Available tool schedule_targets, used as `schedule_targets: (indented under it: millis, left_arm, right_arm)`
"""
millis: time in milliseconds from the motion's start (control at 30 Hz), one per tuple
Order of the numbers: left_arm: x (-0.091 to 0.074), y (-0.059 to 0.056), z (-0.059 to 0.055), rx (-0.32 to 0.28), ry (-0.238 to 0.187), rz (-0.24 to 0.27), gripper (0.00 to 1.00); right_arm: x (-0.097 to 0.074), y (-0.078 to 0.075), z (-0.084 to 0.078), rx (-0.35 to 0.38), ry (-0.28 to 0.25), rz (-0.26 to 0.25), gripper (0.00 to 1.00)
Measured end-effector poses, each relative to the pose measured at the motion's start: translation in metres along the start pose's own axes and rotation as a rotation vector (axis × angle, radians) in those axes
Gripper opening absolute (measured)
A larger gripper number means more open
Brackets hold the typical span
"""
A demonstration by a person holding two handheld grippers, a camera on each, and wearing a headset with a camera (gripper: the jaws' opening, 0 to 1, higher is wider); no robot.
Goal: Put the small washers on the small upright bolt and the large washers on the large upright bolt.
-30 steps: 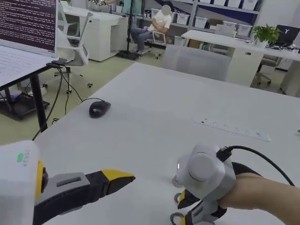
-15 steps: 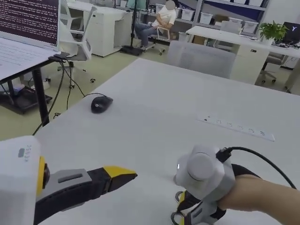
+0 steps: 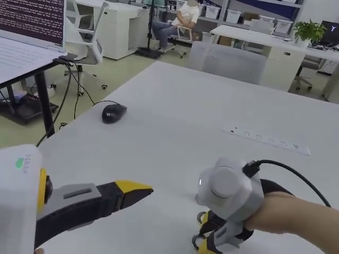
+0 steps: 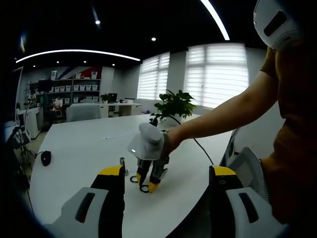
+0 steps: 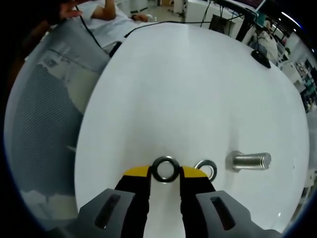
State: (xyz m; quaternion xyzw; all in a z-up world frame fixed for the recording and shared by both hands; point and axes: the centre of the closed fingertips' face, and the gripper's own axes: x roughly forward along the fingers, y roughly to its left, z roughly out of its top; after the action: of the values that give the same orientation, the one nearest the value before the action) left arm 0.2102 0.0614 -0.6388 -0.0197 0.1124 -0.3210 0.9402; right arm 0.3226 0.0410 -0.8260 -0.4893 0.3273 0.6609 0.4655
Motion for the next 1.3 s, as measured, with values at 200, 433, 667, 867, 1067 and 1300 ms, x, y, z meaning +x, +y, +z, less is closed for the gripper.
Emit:
schedule_targets:
  millis: [200, 433, 667, 867, 1067, 1300]
  left_arm:
    - [0.003, -0.003, -0.001, 0.000, 0.004, -0.011, 0.69]
    - [0.002, -0.003, 0.000, 0.002, 0.001, -0.011, 0.69]
    - [0.003, -0.005, -0.001, 0.001, 0.008, -0.014, 0.68]
    - [0.005, -0.006, 0.000, 0.005, 0.009, -0.024, 0.68]
    - [0.006, -0.006, 0.000, 0.004, 0.008, -0.028, 0.68]
    - [0.007, -0.003, -0.001, -0.001, 0.008, -0.030, 0.68]
  right_arm:
    - [-0.003, 0.002, 0.000, 0.003, -0.001, -0.004, 0.21]
    - [-0.009, 0.000, 0.001, 0.014, -0.019, -0.010, 0.21]
    - [-0.028, -0.006, 0.005, 0.005, -0.035, -0.036, 0.21]
    - [-0.054, -0.026, 0.009, -0.005, -0.047, -0.092, 0.21]
    - [-0.071, -0.044, 0.011, -0.008, -0.045, -0.126, 0.21]
    - [-0.086, -0.071, 0.020, -0.021, -0.042, -0.171, 0.22]
